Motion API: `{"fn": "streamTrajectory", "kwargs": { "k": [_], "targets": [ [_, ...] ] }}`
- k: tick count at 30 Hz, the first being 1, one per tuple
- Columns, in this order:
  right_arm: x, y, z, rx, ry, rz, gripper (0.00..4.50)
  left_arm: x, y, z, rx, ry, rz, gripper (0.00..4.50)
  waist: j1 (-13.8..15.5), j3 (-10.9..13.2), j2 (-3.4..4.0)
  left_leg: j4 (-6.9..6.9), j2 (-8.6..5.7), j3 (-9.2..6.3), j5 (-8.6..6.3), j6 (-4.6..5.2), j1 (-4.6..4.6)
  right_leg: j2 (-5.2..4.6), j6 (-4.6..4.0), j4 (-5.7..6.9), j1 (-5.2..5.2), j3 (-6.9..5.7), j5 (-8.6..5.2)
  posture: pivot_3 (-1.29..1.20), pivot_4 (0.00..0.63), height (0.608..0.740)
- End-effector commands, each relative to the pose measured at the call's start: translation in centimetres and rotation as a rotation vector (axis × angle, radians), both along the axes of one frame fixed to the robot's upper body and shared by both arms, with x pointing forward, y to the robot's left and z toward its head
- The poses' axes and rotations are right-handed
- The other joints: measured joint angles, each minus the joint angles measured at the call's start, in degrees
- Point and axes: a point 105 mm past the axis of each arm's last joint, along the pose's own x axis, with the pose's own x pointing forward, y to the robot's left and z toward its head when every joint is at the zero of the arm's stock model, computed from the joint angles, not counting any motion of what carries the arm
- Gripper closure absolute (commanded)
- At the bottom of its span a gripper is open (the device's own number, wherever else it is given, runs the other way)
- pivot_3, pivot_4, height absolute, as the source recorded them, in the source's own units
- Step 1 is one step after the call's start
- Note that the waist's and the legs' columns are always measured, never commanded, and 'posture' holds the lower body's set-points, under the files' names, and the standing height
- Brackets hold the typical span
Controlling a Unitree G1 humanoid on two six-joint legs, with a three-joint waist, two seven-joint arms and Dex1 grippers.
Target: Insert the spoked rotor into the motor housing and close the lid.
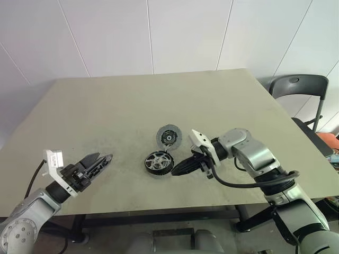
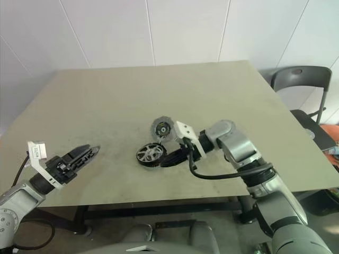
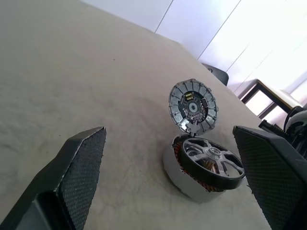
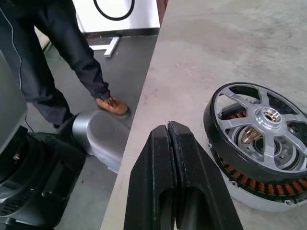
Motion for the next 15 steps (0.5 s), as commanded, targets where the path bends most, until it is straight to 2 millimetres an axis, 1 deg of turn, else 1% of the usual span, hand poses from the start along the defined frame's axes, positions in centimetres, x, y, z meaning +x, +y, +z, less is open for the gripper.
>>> {"fn": "streamTrajectory", "kwargs": {
  "k": [1, 4, 6, 8, 10, 13, 15],
  "targets": [
    [0.2, 1.2, 0.1, 0.013, -0.053, 0.029, 4.46, -0.6, -0.8, 0.5, 0.052, -0.050, -0.081, 0.00, -0.02, 0.00, 0.00, -0.01, 0.00, 0.02, 0.00, 0.00, -0.01, 0.00, 0.00, 0.00, -0.02, 0.02, 0.00, 0.00, 0.000, 0.740],
    [0.4, 1.5, -0.4, 0.000, -0.065, 0.039, 4.46, -0.9, -0.9, 0.3, 0.152, -0.083, -0.118, 0.00, 0.09, 0.00, 0.00, 0.00, 0.00, 0.06, 0.00, 0.00, -0.02, 0.00, -0.02, 0.00, -0.03, 0.03, 0.00, 0.00, 0.000, 0.740],
    [0.6, 2.2, -0.7, 0.003, -0.070, 0.043, 4.46, -1.5, -0.9, -0.6, 0.299, -0.095, -0.188, 0.00, 0.10, -0.01, -0.01, 0.00, 0.00, 0.08, 0.00, 0.00, -0.02, 0.00, -0.04, -0.02, -0.03, 0.04, 0.00, 0.00, 0.000, 0.740],
    [0.9, 2.7, -0.9, 0.005, -0.079, 0.046, 4.46, -2.0, -0.9, -1.2, 0.386, -0.092, -0.248, 0.00, 0.02, 0.00, 0.00, -0.03, 0.00, 0.12, 0.00, 0.00, -0.02, 0.00, -0.06, -0.02, -0.06, 0.07, 0.00, 0.00, 0.000, 0.740],
    [1.3, 3.1, -1.1, 0.008, -0.086, 0.037, 4.46, -2.1, -0.9, -1.4, 0.429, -0.104, -0.275, 0.00, 0.00, 0.01, 0.01, -0.04, 0.00, 0.14, 0.00, 0.00, -0.03, 0.00, -0.06, -0.02, -0.08, 0.11, 0.00, 0.00, 0.000, 0.740],
    [2.8, 3.5, -2.0, -0.016, -0.122, -0.034, 4.46, -1.9, -1.0, -1.2, 0.479, -0.151, -0.284, 0.00, 0.02, 0.00, 0.01, -0.07, 0.00, 0.14, -0.01, 0.00, -0.03, 0.00, -0.05, -0.02, -0.11, 0.12, 0.00, 0.00, 0.000, 0.740],
    [3.4, 3.6, -2.2, -0.017, -0.128, -0.061, 4.46, -2.0, -1.1, -1.2, 0.500, -0.165, -0.302, 0.00, 0.02, 0.00, 0.01, -0.09, 0.02, 0.13, 0.00, 0.00, -0.02, 0.02, -0.07, 0.00, -0.12, 0.12, 0.01, 0.00, 0.000, 0.740]
  ]
}}
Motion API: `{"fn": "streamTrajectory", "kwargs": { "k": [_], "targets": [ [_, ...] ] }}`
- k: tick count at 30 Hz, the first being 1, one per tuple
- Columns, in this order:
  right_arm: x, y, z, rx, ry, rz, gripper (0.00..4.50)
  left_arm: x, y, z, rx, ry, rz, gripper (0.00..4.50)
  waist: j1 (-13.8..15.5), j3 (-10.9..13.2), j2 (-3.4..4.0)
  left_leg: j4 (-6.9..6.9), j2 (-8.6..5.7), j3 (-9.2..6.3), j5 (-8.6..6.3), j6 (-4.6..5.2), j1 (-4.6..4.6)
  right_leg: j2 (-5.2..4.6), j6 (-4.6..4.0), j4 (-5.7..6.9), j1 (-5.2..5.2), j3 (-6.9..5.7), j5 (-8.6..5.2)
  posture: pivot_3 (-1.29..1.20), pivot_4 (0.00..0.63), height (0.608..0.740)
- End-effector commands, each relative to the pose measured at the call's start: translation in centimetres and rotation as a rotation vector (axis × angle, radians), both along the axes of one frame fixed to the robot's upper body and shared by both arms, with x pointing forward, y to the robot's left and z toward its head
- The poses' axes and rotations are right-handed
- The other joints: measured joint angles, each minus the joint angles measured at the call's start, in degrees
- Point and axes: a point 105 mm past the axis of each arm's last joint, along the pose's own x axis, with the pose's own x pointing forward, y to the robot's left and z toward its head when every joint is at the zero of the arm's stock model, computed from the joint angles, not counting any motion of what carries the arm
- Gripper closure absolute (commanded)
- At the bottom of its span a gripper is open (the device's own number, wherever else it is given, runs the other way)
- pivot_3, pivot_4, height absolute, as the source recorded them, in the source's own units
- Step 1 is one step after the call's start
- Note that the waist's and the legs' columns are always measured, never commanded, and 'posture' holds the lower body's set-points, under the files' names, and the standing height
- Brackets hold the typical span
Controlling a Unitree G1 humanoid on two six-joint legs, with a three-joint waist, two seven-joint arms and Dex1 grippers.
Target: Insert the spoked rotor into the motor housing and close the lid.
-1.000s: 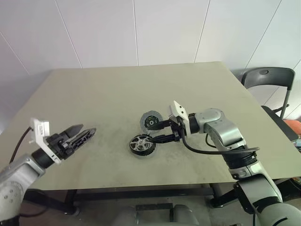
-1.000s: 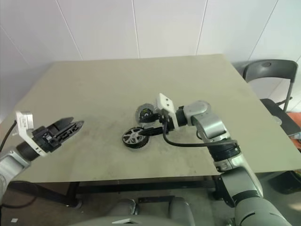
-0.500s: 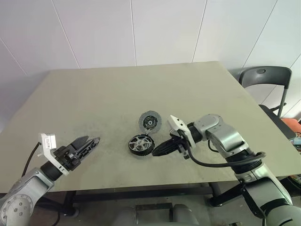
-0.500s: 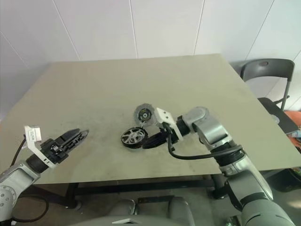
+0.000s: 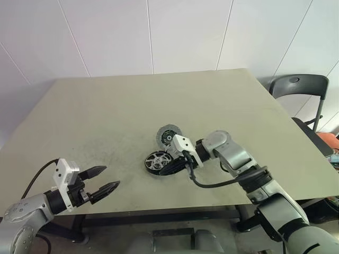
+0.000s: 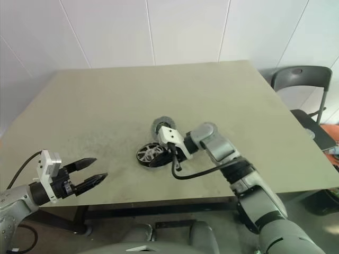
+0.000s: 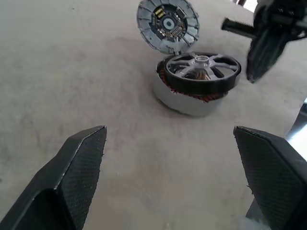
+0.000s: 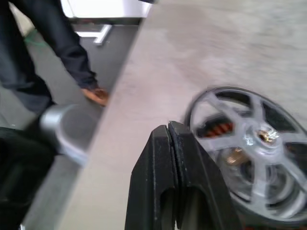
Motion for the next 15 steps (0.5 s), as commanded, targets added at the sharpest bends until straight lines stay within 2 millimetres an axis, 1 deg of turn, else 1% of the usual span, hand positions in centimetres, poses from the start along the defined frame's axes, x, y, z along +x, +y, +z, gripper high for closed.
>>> {"fn": "streamTrajectory", "kwargs": {
  "k": [1, 3, 8, 12, 15],
  "targets": [
    [1.4, 0.4, 0.7, 0.014, -0.063, -0.041, 4.46, 0.1, -0.4, 0.7, 0.060, -0.063, -0.054, 0.00, 0.00, 0.00, 0.00, 0.00, 0.00, 0.00, 0.00, 0.00, 0.00, 0.00, -0.01, 0.01, -0.01, 0.00, 0.01, 0.00, 0.000, 0.740],
    [1.7, 0.2, 0.8, 0.018, -0.067, -0.050, 4.46, 0.0, -0.6, 0.7, 0.077, -0.069, -0.074, 0.00, 0.01, 0.00, 0.00, 0.00, 0.00, 0.00, 0.00, 0.00, 0.00, 0.00, -0.17, 0.02, -0.01, 0.01, 0.12, 0.00, 0.000, 0.740],
    [1.4, -0.5, 1.1, 0.022, -0.061, -0.033, 4.46, 0.1, -0.8, 0.8, 0.077, -0.078, -0.084, 0.00, 0.02, 0.00, 0.00, 0.01, 0.00, 0.00, 0.00, 0.01, 0.01, 0.00, -0.17, 0.03, 0.01, 0.01, 0.12, 0.00, 0.000, 0.740],
    [0.8, -1.1, 1.7, 0.033, -0.039, -0.008, 4.46, 0.2, -0.7, 0.5, 0.085, -0.073, -0.088, 0.00, 0.05, 0.00, 0.00, 0.01, 0.00, 0.00, 0.01, 0.01, 0.00, 0.00, -0.17, 0.03, 0.01, 0.01, 0.12, 0.00, 0.000, 0.740],
    [0.5, -1.2, 2.9, 0.072, -0.033, 0.003, 4.46, 0.2, -0.6, 0.2, 0.088, -0.069, -0.086, 0.00, -0.18, 0.01, 0.01, -0.01, 0.01, 0.00, 0.01, 0.01, 0.01, 0.01, -0.14, 0.03, -0.01, 0.01, 0.11, 0.00, 0.000, 0.740]
  ]
}}
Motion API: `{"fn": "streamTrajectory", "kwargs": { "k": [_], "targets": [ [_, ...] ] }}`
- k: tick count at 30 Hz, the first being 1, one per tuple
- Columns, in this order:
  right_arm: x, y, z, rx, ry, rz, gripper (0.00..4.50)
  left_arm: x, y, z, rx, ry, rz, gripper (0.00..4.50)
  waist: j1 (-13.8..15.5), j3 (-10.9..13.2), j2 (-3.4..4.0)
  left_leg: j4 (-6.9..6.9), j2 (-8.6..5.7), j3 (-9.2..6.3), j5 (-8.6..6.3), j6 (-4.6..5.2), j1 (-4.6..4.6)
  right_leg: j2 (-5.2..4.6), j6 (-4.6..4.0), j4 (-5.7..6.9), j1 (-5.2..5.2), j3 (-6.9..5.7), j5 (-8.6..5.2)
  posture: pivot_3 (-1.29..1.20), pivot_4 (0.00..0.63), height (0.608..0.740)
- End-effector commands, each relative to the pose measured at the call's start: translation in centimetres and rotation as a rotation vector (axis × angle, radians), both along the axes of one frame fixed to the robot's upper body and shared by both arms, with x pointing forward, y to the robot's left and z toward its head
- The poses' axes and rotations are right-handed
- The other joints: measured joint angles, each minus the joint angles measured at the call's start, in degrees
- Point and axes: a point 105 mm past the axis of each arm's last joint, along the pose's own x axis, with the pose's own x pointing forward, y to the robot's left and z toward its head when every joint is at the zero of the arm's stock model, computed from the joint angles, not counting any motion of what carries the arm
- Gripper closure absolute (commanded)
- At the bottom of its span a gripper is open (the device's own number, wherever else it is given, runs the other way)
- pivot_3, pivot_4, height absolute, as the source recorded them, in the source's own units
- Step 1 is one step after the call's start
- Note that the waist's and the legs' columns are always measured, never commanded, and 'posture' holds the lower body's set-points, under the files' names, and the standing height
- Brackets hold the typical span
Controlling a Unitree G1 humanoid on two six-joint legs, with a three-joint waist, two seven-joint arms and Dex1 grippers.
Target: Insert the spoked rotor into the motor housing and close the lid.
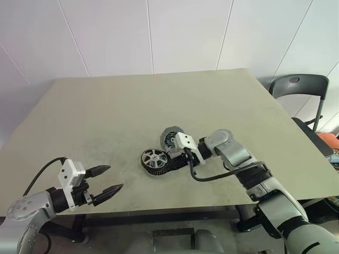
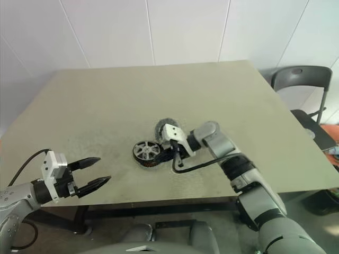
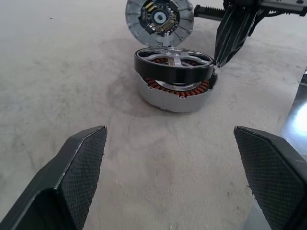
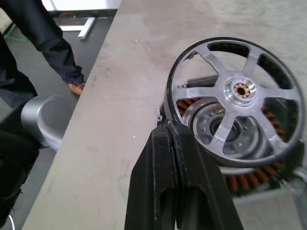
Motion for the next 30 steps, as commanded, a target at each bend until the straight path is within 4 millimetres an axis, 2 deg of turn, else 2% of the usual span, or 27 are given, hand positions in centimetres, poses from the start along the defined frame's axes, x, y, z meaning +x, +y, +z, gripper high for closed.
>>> {"fn": "streamTrajectory", "kwargs": {
  "k": [1, 5, 10, 13, 24, 27, 30],
  "targets": [
    [-0.3, 0.5, 3.1, 0.100, -0.028, 0.034, 4.46, 0.2, 0.2, 0.4, 0.023, -0.031, -0.010, 0.00, -0.10, 0.00, 0.01, 0.00, 0.01, 0.00, 0.00, 0.00, -0.01, 0.01, 0.05, 0.00, -0.01, 0.00, -0.03, 0.00, 0.000, 0.740],
    [0.0, 1.3, 4.7, 0.146, -0.054, 0.016, 4.46, 0.3, 0.3, 0.4, 0.024, -0.034, 0.000, 0.00, 0.07, 0.01, 0.00, -0.01, 0.02, -0.01, 0.00, 0.00, -0.01, 0.01, 0.18, 0.00, -0.01, 0.00, -0.11, 0.00, 0.000, 0.740],
    [1.0, 2.9, 5.4, 0.142, -0.036, -0.031, 4.46, 0.5, 0.5, 0.4, 0.027, -0.035, 0.002, 0.00, -0.06, 0.02, 0.02, 0.00, 0.02, 0.00, 0.00, 0.00, 0.00, 0.02, 0.18, 0.03, -0.02, 0.00, -0.11, 0.00, 0.000, 0.740],
    [1.0, 2.9, 4.7, 0.078, -0.063, -0.008, 3.88, 0.5, 0.7, 0.3, 0.029, -0.036, 0.005, 0.00, 0.08, 0.01, 0.01, -0.01, 0.03, -0.01, 0.00, 0.00, -0.01, 0.03, 0.17, 0.01, -0.04, 0.00, -0.10, 0.00, 0.000, 0.740],
    [0.0, 2.8, 4.1, 0.040, -0.109, 0.111, 0.12, 0.2, 0.4, -0.2, 0.033, -0.031, 0.018, 0.00, -0.01, 0.02, 0.02, -0.03, 0.03, 0.00, 0.00, 0.00, -0.02, 0.03, 0.19, 0.02, -0.06, 0.01, -0.11, 0.00, 0.000, 0.740],
    [0.1, 2.7, 3.0, -0.009, -0.210, 0.145, 0.03, 0.4, 0.4, -0.2, 0.038, -0.039, 0.016, 0.00, 0.01, 0.01, 0.02, -0.03, 0.03, 0.00, 0.00, 0.00, -0.03, 0.03, 0.19, 0.01, -0.06, 0.01, -0.11, 0.00, 0.000, 0.740],
    [0.0, 2.4, 2.5, -0.031, -0.240, 0.178, 0.03, 0.6, 0.4, -0.3, 0.042, -0.042, 0.015, 0.00, 0.02, 0.01, 0.02, -0.03, 0.03, 0.00, 0.00, 0.00, -0.03, 0.03, 0.19, 0.01, -0.06, 0.00, -0.10, 0.00, 0.000, 0.740]
  ]
}}
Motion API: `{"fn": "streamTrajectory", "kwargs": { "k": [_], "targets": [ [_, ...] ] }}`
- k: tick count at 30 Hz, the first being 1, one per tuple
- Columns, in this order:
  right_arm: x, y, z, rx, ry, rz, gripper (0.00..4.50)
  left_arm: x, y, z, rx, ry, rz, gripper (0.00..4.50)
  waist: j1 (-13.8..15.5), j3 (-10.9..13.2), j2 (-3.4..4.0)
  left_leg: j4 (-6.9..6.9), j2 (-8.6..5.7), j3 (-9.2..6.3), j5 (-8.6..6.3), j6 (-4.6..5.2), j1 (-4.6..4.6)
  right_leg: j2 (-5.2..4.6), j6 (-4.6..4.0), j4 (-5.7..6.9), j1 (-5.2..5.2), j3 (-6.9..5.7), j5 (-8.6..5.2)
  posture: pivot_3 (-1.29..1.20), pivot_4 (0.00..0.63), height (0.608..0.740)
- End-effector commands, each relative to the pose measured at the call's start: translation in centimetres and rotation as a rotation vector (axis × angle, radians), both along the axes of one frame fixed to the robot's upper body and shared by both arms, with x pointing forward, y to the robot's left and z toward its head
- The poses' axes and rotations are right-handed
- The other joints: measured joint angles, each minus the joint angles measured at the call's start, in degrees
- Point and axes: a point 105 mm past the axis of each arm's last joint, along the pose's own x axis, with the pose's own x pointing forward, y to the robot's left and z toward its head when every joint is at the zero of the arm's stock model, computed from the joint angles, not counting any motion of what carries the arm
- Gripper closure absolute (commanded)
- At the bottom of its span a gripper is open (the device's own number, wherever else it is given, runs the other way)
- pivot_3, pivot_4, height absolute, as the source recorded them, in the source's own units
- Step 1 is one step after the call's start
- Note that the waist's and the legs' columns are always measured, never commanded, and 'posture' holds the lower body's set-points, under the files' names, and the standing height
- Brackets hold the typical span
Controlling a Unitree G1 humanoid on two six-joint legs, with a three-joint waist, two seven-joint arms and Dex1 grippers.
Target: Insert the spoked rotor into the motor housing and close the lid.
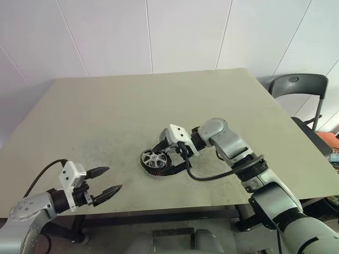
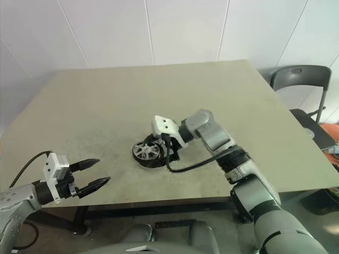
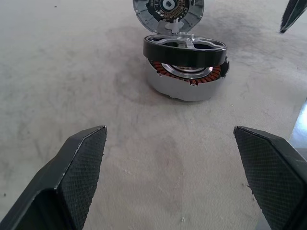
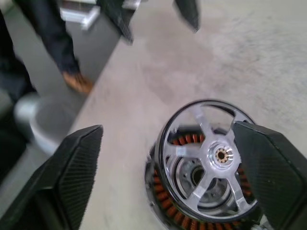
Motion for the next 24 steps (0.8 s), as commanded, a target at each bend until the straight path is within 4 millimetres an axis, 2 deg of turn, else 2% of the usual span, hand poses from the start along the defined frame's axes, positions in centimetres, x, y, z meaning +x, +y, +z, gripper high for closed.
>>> {"fn": "streamTrajectory", "kwargs": {
  "k": [1, 5, 8, 19, 24],
  "targets": [
    [0.0, 0.0, 0.3, -0.005, -0.054, 0.038, 0.03, 0.3, -0.2, 0.6, 0.013, -0.043, -0.011, 0.00, 0.00, 0.00, 0.00, 0.00, 0.00, 0.00, 0.00, 0.00, 0.00, 0.00, 0.00, 0.00, 0.00, 0.00, 0.00, 0.00, 0.000, 0.740],
    [0.0, 0.0, -0.1, -0.018, -0.068, 0.048, 0.03, 0.2, 0.0, 0.4, 0.018, -0.043, -0.008, 0.00, -0.03, 0.00, 0.00, 0.00, 0.00, 0.00, 0.00, 0.00, 0.01, 0.00, -0.02, 0.00, 0.00, 0.00, 0.01, 0.00, 0.000, 0.740],
    [0.0, 0.0, -0.5, -0.030, -0.078, 0.055, 0.60, 0.2, 0.0, 0.3, 0.019, -0.046, -0.007, 0.00, 0.01, 0.00, 0.00, 0.00, 0.00, 0.00, 0.00, 0.00, 0.01, 0.00, -0.02, 0.01, 0.01, 0.00, 0.01, 0.00, 0.000, 0.740],
    [-0.4, 1.1, -0.5, -0.018, -0.094, 0.090, 4.42, 0.3, -0.2, 0.2, 0.022, -0.054, -0.005, 0.00, 0.03, 0.00, 0.00, 0.00, 0.00, -0.01, 0.00, 0.00, 0.02, 0.01, -0.01, 0.01, 0.01, 0.00, 0.01, 0.00, 0.000, 0.740],
    [-0.2, 1.1, -0.7, -0.027, -0.100, 0.083, 4.49, 0.4, -0.3, 0.2, 0.020, -0.055, -0.006, 0.00, 0.05, 0.00, 0.00, 0.01, 0.00, -0.01, 0.00, 0.00, 0.02, 0.01, -0.02, 0.02, 0.02, 0.00, 0.01, 0.00, 0.000, 0.740]
  ]
}}
